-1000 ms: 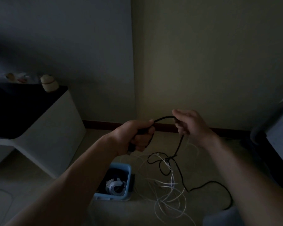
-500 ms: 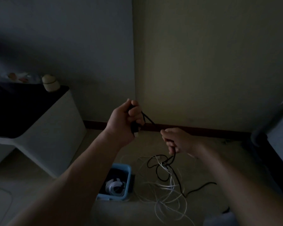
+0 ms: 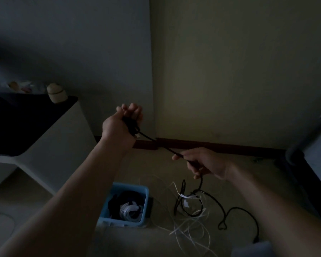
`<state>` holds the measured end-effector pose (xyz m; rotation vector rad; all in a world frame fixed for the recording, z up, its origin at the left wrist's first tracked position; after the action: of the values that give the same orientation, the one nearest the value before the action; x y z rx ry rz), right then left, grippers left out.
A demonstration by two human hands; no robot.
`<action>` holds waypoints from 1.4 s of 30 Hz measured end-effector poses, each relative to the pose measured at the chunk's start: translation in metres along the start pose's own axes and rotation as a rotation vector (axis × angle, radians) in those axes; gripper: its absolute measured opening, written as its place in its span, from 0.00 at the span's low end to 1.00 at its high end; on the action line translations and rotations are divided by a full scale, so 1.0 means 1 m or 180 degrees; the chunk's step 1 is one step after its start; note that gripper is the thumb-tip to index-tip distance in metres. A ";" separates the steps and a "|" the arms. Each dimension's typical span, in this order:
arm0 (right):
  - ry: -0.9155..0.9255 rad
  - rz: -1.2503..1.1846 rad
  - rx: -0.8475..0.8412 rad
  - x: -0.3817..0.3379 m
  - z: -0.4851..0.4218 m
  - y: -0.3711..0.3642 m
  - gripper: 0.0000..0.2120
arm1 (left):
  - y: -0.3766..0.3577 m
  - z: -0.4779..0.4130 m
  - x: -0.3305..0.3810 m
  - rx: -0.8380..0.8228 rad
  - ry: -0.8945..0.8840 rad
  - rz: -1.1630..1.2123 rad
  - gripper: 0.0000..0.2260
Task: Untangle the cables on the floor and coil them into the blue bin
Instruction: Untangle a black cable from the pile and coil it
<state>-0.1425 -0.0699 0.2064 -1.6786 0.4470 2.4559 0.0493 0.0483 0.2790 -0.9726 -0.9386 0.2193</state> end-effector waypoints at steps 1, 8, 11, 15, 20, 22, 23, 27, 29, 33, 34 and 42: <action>0.0054 0.0151 0.0030 -0.001 -0.001 -0.001 0.14 | 0.001 0.000 0.000 0.0059 -0.0070 -0.0121 0.13; 0.0543 0.0534 0.0080 -0.032 0.004 -0.030 0.15 | -0.005 0.001 -0.007 -0.0172 -0.1276 -0.2345 0.11; 0.0727 0.0358 0.0295 -0.045 0.007 -0.024 0.12 | 0.002 0.000 -0.024 -0.0297 -0.1369 -0.3245 0.11; 0.1144 0.0287 0.0724 -0.054 0.013 -0.007 0.08 | 0.011 0.004 -0.056 -0.0849 -0.0802 -0.4373 0.14; 0.1406 0.0250 0.1347 -0.059 0.017 0.015 0.06 | -0.003 0.035 -0.079 -0.1355 0.0205 -0.3995 0.23; 0.1481 0.0378 0.1530 -0.059 0.016 0.023 0.04 | -0.005 0.043 -0.087 -0.1536 0.0674 -0.3865 0.27; 0.1497 0.0461 0.1641 -0.060 0.016 0.027 0.03 | -0.005 0.046 -0.090 -0.1644 0.0929 -0.3746 0.26; 0.1482 0.0671 0.2193 -0.059 0.017 0.041 0.16 | -0.014 0.064 -0.096 -0.2263 0.1783 -0.3101 0.16; 0.1335 0.0706 0.2229 -0.053 0.010 0.047 0.25 | -0.021 0.071 -0.096 -0.2422 0.2152 -0.2587 0.14; 0.1180 0.0646 0.1879 -0.043 -0.003 0.046 0.31 | -0.031 0.072 -0.093 -0.2503 0.2346 -0.1648 0.14; 0.1112 0.0636 0.1803 -0.039 -0.005 0.046 0.30 | -0.030 0.069 -0.091 -0.2421 0.2295 -0.1541 0.15; 0.0100 0.0679 0.0760 0.004 -0.013 0.033 0.27 | -0.031 0.054 -0.073 -0.2169 0.1982 -0.0784 0.17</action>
<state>-0.1414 -0.1057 0.2041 -1.6472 0.9276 2.4002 -0.0428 0.0231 0.2730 -1.4174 -0.5368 -0.6248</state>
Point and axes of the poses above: each hand's wrist, its own z-axis away from the middle knuckle, its own y-axis out of the back of the hand, x = y × z, the point moved 7 cm from there along -z, towards the middle knuckle, and after that the axes turned 4 degrees about x, right-handed, at the moved point
